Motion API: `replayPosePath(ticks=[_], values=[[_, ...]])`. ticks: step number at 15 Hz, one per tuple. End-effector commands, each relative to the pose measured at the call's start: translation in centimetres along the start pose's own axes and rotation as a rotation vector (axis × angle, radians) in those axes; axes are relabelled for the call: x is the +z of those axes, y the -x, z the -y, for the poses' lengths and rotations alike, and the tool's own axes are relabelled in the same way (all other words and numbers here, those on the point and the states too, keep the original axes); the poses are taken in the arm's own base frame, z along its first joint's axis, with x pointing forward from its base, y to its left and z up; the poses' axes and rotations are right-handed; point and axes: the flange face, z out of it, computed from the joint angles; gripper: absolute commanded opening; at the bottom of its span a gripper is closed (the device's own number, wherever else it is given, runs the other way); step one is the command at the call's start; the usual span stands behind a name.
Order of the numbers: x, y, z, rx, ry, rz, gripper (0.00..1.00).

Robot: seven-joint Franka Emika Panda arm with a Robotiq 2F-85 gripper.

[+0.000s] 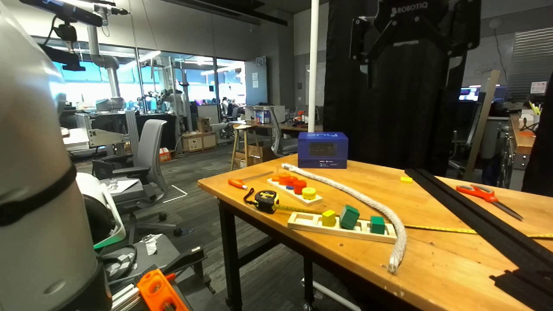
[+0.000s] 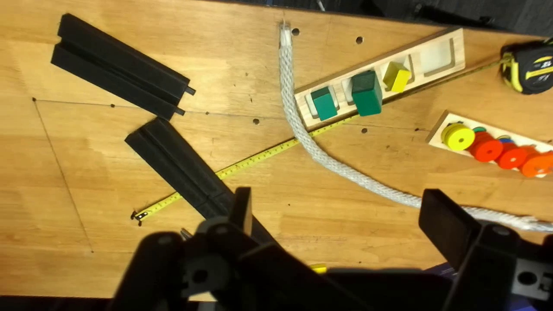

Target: Remove an orange disc from the wooden rack and put it on the table

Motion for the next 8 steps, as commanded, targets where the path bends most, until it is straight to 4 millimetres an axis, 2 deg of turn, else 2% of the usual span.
replayPosePath(ticks=[1,4,8], values=[[3.6,-0.9,3.8,0.144,0.105,-0.037,1.0],[7.9,-1.5,7.9,0.269,0.165,-0.05,1.0],[11.8,-1.5,12.0,0.427,0.244,-0.062,1.0]])
